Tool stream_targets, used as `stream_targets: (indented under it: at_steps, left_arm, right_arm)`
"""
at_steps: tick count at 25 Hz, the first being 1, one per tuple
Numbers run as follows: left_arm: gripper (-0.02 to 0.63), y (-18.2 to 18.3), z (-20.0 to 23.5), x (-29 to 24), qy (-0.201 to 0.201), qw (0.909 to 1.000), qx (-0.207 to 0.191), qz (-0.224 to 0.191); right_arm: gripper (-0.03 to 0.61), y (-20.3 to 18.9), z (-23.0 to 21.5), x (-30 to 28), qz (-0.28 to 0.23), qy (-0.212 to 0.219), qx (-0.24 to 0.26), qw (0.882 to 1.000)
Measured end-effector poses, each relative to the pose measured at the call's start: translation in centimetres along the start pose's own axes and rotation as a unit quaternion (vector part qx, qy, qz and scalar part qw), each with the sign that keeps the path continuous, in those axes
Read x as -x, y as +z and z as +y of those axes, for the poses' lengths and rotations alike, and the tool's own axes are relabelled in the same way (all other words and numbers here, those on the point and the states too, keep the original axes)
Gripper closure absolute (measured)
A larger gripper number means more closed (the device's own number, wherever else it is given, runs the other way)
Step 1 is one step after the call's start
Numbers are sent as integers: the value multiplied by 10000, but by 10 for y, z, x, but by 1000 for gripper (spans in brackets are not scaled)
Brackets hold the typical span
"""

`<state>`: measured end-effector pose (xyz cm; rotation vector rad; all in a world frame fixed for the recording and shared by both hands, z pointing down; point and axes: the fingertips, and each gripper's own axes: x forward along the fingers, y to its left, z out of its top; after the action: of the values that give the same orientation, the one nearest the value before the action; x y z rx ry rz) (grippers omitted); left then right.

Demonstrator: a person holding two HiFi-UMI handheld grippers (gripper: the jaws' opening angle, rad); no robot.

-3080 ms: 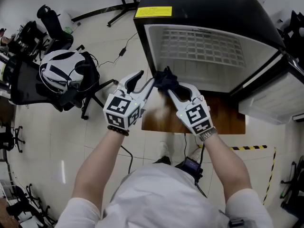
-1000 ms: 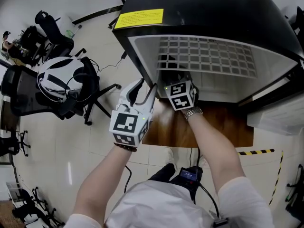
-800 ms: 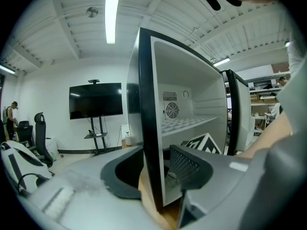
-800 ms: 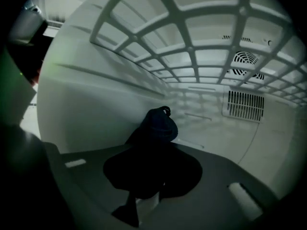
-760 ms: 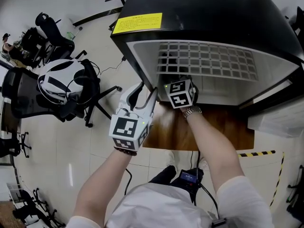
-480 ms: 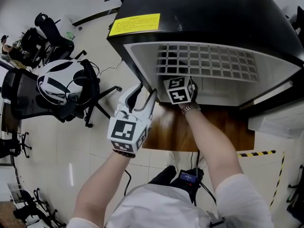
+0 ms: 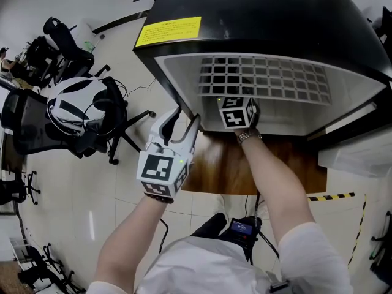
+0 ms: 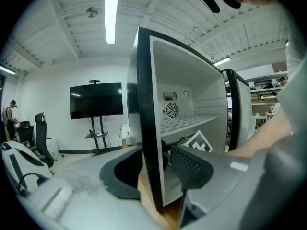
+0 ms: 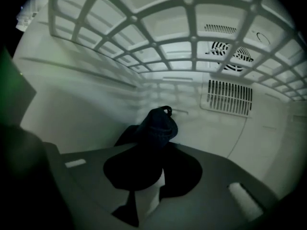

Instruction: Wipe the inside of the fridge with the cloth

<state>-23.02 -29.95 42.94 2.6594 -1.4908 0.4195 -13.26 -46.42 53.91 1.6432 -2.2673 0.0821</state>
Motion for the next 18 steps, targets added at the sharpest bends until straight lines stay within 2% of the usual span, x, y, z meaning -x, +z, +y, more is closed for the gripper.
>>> stream_targets:
  at_steps: [18]
  left_arm:
    - [422, -1, -1, -1, 161, 9998, 108, -10]
  right_arm:
    - [502, -23, -78, 26, 268, -760, -32, 9967]
